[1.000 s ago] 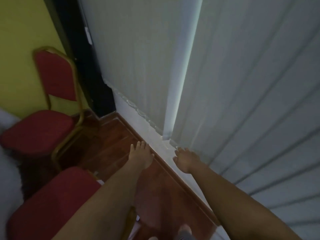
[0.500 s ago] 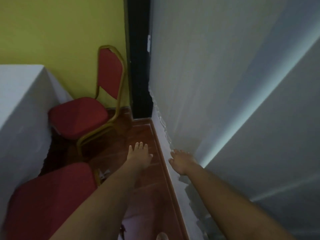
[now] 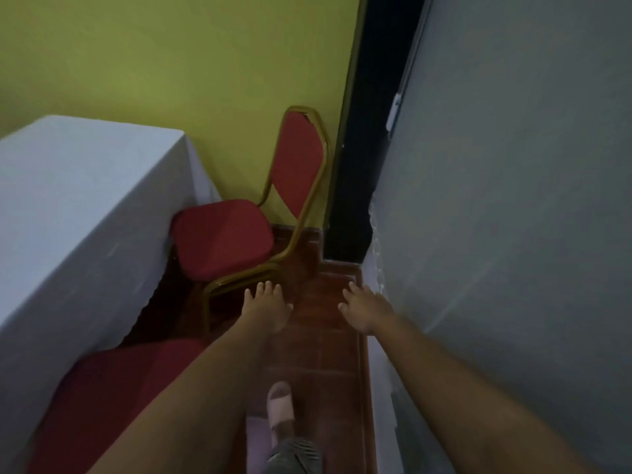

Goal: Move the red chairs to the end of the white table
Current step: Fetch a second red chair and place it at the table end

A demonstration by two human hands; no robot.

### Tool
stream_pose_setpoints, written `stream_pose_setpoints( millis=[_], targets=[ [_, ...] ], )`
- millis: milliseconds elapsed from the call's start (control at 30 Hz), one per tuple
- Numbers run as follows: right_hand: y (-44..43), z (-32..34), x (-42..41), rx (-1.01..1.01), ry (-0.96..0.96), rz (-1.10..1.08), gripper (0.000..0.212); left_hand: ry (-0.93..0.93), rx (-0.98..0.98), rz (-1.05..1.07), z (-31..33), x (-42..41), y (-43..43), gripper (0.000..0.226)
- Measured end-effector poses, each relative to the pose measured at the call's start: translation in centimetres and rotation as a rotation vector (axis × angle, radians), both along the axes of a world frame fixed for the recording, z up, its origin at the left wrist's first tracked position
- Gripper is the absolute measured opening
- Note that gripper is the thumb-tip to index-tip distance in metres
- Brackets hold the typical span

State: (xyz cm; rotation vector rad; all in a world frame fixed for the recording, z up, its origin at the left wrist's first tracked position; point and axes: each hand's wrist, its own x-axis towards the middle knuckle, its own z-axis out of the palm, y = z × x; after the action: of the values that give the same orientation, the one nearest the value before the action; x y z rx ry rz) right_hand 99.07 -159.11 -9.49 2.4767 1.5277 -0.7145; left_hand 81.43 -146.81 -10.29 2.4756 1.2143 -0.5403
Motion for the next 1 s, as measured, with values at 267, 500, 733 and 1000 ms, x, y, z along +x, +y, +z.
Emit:
stream_pose_setpoints(
  millis=[267, 500, 733, 1000],
  targets=[
    [14.6, 2.6, 9.7, 0.002, -0.052, 0.047, 0.055, -0.006, 0.051, 0.027, 1.5, 7.4, 14.8, 0.066],
    [25.2, 4.7, 17.8, 0.036, -0.139, 0.099, 0.056, -0.060, 0.025, 0.052, 1.9, 13.8, 23.4, 0.068],
    [36.8, 7.1, 26.9, 0.125, -0.338, 0.257, 0.056, -0.111, -0.007, 0.119, 0.8, 21.0, 30.0, 0.070],
    [49.6, 10.0, 35.3, 0.207, -0.446, 0.498, 0.057, -0.197, -0.051, 0.188, 1.1, 30.9, 36.5, 0.086]
  ],
)
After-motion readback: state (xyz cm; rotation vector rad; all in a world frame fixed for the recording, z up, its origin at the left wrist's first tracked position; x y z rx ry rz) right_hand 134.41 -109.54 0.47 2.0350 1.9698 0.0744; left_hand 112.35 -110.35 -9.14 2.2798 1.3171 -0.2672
